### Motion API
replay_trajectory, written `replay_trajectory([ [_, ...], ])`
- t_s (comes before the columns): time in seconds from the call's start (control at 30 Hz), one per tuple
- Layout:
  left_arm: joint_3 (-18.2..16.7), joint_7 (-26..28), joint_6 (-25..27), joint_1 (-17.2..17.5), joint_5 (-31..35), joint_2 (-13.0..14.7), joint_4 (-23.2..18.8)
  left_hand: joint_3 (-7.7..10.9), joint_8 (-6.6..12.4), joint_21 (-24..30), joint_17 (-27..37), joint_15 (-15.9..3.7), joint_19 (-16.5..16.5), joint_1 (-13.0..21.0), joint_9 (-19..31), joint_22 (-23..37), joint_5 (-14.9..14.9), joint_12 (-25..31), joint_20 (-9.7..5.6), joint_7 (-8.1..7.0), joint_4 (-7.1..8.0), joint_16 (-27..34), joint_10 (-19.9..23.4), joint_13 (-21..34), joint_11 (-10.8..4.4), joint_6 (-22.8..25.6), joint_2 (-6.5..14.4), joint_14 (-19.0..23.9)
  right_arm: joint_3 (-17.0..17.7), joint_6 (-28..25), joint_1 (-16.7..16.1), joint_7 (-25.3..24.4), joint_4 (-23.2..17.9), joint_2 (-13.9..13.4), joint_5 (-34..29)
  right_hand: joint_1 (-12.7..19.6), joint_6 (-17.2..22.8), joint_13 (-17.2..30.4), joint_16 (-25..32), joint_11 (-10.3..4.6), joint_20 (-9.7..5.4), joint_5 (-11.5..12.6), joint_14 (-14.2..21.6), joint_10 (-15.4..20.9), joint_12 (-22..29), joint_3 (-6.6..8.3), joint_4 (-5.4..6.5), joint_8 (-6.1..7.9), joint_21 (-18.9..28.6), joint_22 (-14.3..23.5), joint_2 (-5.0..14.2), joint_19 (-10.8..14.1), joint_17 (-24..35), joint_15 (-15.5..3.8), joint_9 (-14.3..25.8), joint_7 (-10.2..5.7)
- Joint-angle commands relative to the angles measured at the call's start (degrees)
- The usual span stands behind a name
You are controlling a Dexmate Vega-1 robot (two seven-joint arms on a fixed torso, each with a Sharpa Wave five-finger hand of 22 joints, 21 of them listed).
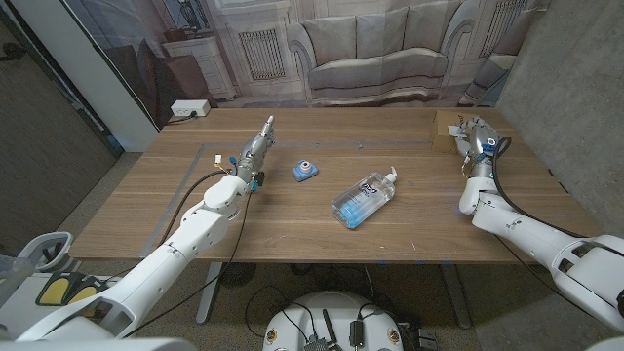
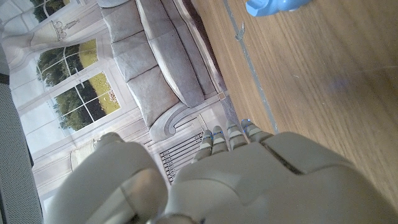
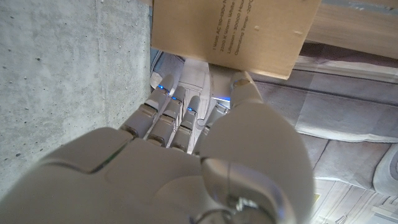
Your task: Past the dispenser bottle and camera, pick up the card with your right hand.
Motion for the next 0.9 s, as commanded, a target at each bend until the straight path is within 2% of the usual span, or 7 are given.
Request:
replay_trajectory([
  [0.03, 0.1, -0.9, -0.9, 0.1, -0.3, -0.1, 0.2, -0.37, -0.07, -0.2, 0.2, 0.29, -0.5, 0.0, 0.2, 0.2, 0.4, -0.2, -0.84, 0.20, 0.08, -0.2, 0.0, 0.1, -0.39, 0.3, 0.4, -0.2, 1.7, -1.7, -3.0, -0.1, -6.8, -2.5, -0.4, 0.2, 1.1, 0.1, 0.3, -0.31, -3.80, -0.3, 0.5, 0.7, 0.3, 0.01, -0.03, 0.79, 0.4, 0.3, 0.81, 0.2, 0.3, -7.69, -0.1, 0.06],
  [0.4, -0.4, -0.7, -1.4, 1.2, -0.5, 0.5, -1.0, -0.52, -0.08, -0.2, 0.2, 0.27, -0.5, 0.1, 0.2, 0.2, 0.4, -0.2, -0.85, 0.20, 0.08, -0.2, 0.0, 0.1, -0.46, 0.2, 0.5, -0.2, 3.5, -4.0, -5.4, 0.5, -11.3, -3.7, -0.7, 0.5, 1.9, 0.0, 0.5, -0.26, -3.87, -1.1, 0.9, 1.6, 0.3, -0.02, -0.22, 1.24, 0.7, 0.5, 1.20, 0.2, 0.6, -7.87, -0.8, 0.37],
  [0.53, -0.6, -0.8, -1.6, 1.7, -0.6, 0.6, -1.3, -0.57, -0.09, -0.2, 0.2, 0.24, -0.5, 0.1, 0.2, 0.2, 0.4, -0.2, -0.79, 0.20, 0.08, -0.2, 0.1, 0.1, -0.42, 0.2, 0.5, -0.3, 3.8, -4.7, -6.1, 0.8, -12.8, -4.2, -1.2, 0.4, 2.8, 0.0, 0.7, -0.27, -3.90, -1.6, 1.6, 2.5, 0.4, -0.10, -0.20, 1.63, 1.0, 0.6, 1.42, 0.1, 0.7, -8.17, -1.5, 1.74],
  [0.9, -1.2, -0.4, -2.5, 3.1, -0.9, 1.0, -2.3, -0.71, -0.06, -0.2, 0.2, 0.24, -0.4, 0.1, 0.2, 0.2, 0.4, -0.2, -0.72, 0.29, 0.08, -0.2, 0.0, 0.1, -0.33, 0.3, 0.6, -0.3, 4.9, -7.1, -7.8, 2.0, -16.7, -5.4, -2.4, 0.5, 3.5, -0.1, 0.7, -0.62, -3.87, -2.3, 2.1, 3.8, 0.6, -0.16, -0.35, 1.89, 1.4, 0.8, 1.53, 0.2, 0.6, -8.16, -2.6, 2.54],
])
